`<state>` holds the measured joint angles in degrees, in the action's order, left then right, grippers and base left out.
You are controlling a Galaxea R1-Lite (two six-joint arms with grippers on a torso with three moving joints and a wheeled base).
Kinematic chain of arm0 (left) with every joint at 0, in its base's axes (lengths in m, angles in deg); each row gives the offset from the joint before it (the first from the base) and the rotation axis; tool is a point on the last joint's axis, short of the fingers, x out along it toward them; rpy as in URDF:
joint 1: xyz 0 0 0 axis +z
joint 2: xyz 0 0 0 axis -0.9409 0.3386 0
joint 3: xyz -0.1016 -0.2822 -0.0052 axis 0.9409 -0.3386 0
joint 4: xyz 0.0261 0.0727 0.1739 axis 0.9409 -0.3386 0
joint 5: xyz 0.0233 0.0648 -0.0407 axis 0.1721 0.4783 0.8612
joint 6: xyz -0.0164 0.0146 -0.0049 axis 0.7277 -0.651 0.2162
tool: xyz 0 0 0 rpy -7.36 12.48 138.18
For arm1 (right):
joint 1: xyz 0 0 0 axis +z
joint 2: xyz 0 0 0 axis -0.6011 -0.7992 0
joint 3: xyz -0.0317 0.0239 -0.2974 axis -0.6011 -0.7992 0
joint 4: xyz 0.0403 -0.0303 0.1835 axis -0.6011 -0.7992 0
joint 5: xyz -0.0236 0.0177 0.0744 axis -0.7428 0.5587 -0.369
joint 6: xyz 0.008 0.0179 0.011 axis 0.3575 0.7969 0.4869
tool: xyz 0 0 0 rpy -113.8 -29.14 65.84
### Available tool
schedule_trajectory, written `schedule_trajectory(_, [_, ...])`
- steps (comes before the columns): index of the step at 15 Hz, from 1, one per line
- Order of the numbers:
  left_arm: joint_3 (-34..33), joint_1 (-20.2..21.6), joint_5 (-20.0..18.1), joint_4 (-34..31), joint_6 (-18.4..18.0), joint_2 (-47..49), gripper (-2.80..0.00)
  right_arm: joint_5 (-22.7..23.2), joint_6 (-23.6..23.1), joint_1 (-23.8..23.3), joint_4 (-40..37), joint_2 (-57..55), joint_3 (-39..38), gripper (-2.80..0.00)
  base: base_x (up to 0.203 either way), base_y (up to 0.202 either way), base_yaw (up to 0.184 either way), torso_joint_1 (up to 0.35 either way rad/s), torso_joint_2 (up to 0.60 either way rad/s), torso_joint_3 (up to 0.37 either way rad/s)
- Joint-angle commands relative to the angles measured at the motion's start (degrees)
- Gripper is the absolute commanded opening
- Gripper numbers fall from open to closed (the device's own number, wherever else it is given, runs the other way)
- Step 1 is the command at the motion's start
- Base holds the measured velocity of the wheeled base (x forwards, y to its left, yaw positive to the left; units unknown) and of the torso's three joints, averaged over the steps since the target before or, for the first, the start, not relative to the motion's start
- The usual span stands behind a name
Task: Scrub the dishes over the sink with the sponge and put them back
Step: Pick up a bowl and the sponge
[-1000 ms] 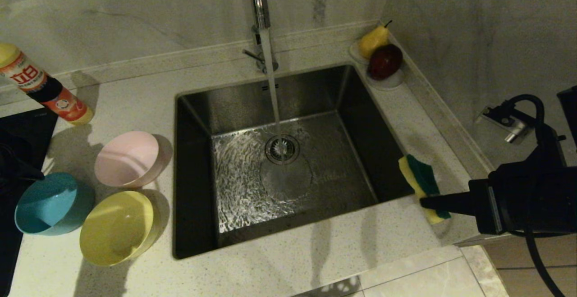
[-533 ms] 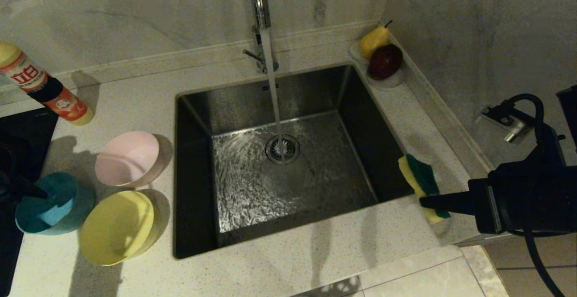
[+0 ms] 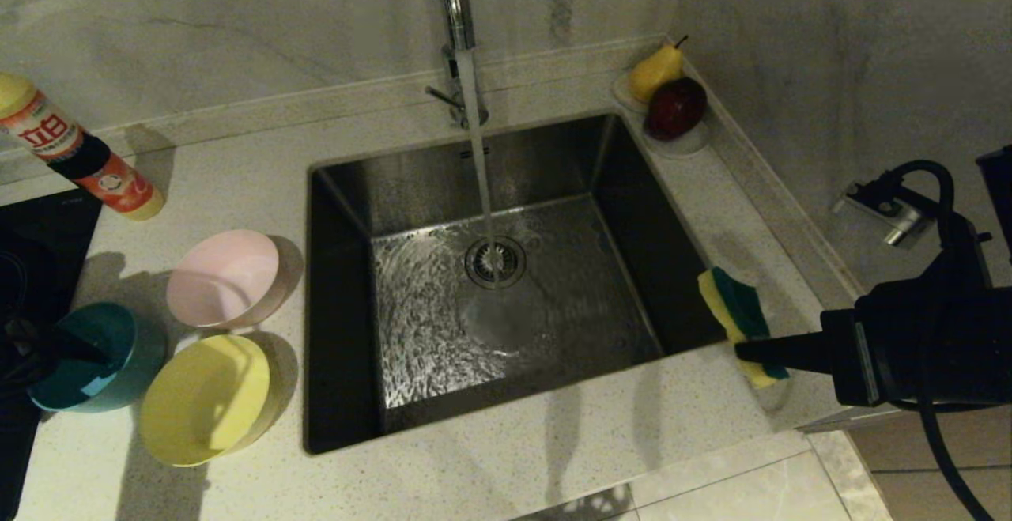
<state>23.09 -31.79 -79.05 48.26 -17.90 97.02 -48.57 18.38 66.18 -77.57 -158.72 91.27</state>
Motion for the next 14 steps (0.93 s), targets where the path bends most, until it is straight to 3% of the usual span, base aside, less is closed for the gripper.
schedule_trajectory(1, [-0.1,0.0,-0.8,-0.1,0.4,0.5,0.00,0.1,0.1,0.0,-0.1,-0.1,0.0,-2.80,0.000,0.000,0.000,0.000,0.00,0.000])
schedule_trajectory(7, [-1.3,0.1,-0.9,1.2,0.4,1.7,0.00,0.2,0.1,0.0,-0.1,-0.1,0.0,-2.80,0.000,0.000,0.000,0.000,0.00,0.000])
schedule_trajectory(8, [-1.3,0.0,-0.9,1.9,0.4,1.7,-2.59,0.2,0.1,0.0,-0.1,-0.1,0.1,-2.80,0.000,0.000,0.000,0.000,0.00,0.000])
schedule_trajectory(9, [-1.3,0.0,-0.9,2.1,0.4,1.9,-2.80,0.2,0.1,0.0,-0.1,-0.1,0.5,-2.80,0.000,0.000,0.000,0.000,0.00,0.000])
schedule_trajectory(14, [-0.5,0.0,-0.7,2.5,0.5,2.9,-2.80,0.3,0.2,0.0,-0.1,-0.3,0.7,-2.80,0.000,0.000,0.000,0.000,0.00,0.000])
